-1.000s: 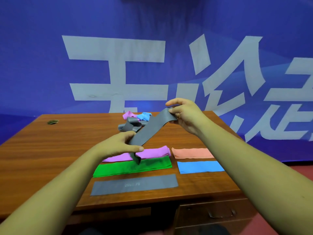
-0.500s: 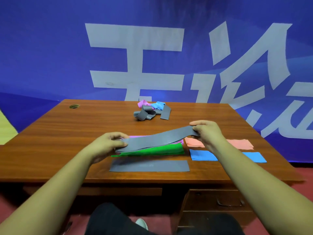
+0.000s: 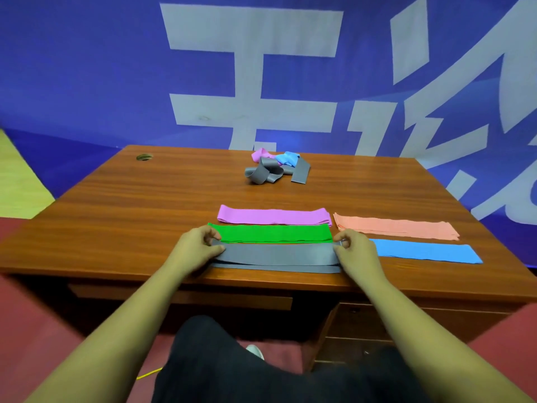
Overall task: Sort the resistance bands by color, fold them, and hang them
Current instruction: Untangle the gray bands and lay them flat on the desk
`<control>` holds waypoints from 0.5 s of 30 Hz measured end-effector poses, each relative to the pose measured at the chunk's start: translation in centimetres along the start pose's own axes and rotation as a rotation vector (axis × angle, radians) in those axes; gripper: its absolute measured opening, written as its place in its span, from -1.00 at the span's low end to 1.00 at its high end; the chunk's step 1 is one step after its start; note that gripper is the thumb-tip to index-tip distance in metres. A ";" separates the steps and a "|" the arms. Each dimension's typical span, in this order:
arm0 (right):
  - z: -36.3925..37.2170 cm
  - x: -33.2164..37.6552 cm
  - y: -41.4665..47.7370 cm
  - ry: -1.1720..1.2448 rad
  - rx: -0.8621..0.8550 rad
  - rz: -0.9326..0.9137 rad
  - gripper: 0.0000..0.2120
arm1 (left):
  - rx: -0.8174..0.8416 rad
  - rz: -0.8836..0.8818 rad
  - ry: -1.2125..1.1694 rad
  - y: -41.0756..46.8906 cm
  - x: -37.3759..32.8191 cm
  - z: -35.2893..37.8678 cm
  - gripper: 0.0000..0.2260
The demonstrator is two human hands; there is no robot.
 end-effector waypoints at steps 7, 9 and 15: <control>0.9 0.3 -1.0 -0.081 -0.014 -0.017 -0.83 | -0.054 0.026 0.094 -0.3 0.5 0.5 -0.80; 1.1 0.3 -1.2 -0.092 -0.010 -0.018 -0.86 | -0.066 0.049 0.139 -0.4 0.5 0.6 -0.80; 1.6 0.5 -1.7 -0.139 -0.037 -0.085 -0.79 | -0.067 0.103 0.155 -0.7 1.0 1.1 -0.81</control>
Point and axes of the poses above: each hand's wrist, its own y-axis towards the middle knuckle, its own z-axis out of the palm, x = y × z, the point moved 7 cm from there along y, towards the middle knuckle, and after that the axes turned 12 degrees about -z, right-handed, at the moved point
